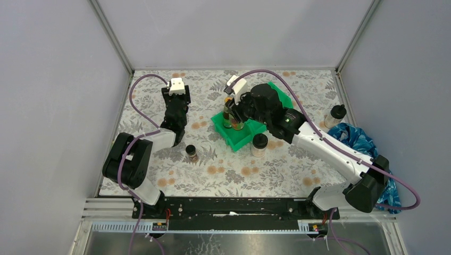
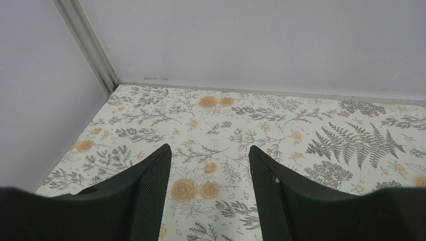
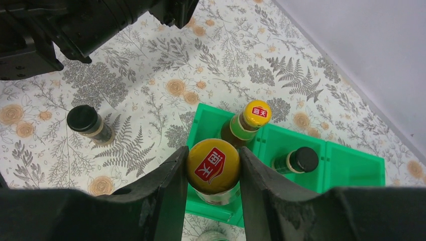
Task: Organize the condiment bottles
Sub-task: Place the bottle in the storage box.
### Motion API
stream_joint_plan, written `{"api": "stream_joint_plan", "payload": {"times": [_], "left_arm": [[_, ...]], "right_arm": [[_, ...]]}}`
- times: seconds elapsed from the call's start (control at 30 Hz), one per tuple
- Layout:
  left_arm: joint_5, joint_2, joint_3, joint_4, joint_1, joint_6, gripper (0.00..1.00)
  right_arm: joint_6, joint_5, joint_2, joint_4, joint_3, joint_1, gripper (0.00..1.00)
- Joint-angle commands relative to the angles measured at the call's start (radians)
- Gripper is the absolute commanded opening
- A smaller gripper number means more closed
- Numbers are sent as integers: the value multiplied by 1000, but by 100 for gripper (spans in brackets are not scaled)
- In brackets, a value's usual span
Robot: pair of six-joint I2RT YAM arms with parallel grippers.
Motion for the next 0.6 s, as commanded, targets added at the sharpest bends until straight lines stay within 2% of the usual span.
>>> {"api": "stream_joint_plan", "payload": {"times": [0.0, 0.57], "left_arm": [[-25, -9, -9, 84, -3, 3, 64], [-25, 6, -6, 87, -3, 0, 64]], "right_arm": [[19, -52, -55, 179, 9, -20, 0], [62, -103, -46, 259, -58, -73, 0]]}}
